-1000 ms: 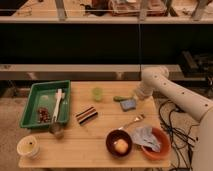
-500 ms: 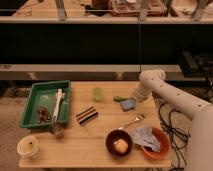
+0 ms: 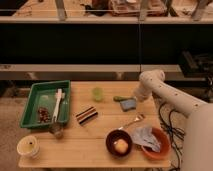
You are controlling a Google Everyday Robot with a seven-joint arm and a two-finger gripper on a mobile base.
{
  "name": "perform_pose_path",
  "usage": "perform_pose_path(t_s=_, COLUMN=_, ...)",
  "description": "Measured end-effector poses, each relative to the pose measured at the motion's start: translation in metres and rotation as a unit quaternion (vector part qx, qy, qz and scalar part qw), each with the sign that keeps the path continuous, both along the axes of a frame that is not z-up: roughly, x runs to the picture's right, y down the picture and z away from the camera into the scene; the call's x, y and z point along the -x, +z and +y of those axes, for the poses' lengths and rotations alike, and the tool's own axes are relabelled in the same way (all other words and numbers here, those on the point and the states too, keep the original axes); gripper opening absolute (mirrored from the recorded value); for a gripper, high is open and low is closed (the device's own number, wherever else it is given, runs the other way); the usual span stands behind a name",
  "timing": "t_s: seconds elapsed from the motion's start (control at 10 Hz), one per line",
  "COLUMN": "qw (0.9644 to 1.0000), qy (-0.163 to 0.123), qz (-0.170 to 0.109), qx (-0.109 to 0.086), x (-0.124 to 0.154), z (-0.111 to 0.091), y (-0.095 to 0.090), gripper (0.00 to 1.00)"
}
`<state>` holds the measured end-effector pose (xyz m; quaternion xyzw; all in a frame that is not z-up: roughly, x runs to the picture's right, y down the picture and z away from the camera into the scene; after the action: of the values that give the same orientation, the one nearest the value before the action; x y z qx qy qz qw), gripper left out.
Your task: Place sponge in plastic cup
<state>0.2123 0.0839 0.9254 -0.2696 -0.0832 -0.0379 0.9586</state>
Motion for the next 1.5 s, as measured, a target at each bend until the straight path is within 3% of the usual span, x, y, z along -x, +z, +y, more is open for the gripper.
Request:
perform_pose_path(t_s=0.2, qw=1.0, qy=0.0, qz=0.005, qx=0.001, x=-0.001, z=0.002, y=0.006, gripper=0.59)
perform_pose_path(t_s=0.5, qw=0.9999, qy=0.004, qz=0.009, qx=0.003, x=-0.004, z=0.003, y=0.007, gripper=0.4)
perform_pose_path(t_s=0.8, qw=1.0, qy=0.006, qz=0.003, qx=0.007, x=-0.001, z=-0.003, y=-0.001, gripper=0.39)
perform_pose_path(t_s=1.0, qw=1.0, qy=0.007, qz=-0.005, qx=0.002, x=0.0, z=-0.016, y=-0.023, gripper=0.39)
perform_pose_path(t_s=1.1, qw=0.9999, qy=0.006, qz=-0.013, qx=-0.005, x=0.002, z=-0.034, y=-0.05, gripper=0.39)
perform_pose_path(t_s=1.3, qw=0.9996, qy=-0.002, qz=-0.025, qx=-0.012, x=0.012, z=-0.056, y=-0.084, gripper=0.39)
perform_pose_path(t_s=1.5, qw=0.9983, qy=-0.022, qz=-0.047, qx=-0.026, x=0.043, z=-0.084, y=-0.121, gripper=0.39)
